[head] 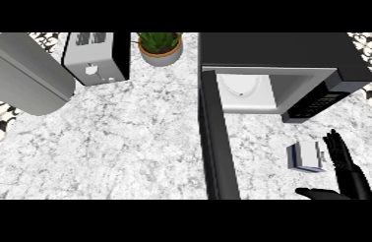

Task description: Pick up the milk, place it into the microwave and close the microwave

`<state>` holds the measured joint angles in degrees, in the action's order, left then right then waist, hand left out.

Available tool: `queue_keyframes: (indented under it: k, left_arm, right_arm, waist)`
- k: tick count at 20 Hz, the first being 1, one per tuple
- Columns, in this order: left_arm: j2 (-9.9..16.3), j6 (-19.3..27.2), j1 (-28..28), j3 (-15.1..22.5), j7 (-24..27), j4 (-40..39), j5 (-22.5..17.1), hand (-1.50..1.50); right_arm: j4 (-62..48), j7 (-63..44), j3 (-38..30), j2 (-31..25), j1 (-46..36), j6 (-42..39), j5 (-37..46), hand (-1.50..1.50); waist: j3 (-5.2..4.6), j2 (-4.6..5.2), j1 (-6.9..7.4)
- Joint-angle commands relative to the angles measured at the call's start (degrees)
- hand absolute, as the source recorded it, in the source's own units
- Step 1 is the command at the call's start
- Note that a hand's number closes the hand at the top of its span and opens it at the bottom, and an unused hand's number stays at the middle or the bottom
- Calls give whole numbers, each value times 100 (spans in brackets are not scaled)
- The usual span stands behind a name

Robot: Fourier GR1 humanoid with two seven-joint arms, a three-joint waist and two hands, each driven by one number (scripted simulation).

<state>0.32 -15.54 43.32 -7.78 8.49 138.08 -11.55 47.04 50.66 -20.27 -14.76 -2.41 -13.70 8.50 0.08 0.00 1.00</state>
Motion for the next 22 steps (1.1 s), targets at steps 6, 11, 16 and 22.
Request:
queue_keyframes:
  k: [6, 11, 16, 22]
  left_arm:
    - [3, -209, 252, -258, -143, 720, -744, -150]
    - [-30, -52, 368, -85, -39, 646, -654, -150]
    - [5, -275, 134, -335, 124, 241, -677, -150]
    - [-29, -259, 168, -353, 9, 370, -688, -150]
  right_arm:
    - [-1637, 1071, -130, -494, -634, 2, 174, -150]
    - [-2205, 1278, 20, -263, -1067, 380, 375, 150]
    - [-1969, 1714, 204, -309, -1239, 624, 549, 150]
    - [-1926, 2094, 253, -147, -1040, 82, 363, 150]
  waist:
    - [6, 6, 28]
    - [8, 8, 61]
    - [9, 14, 38]
    - [7, 4, -16]
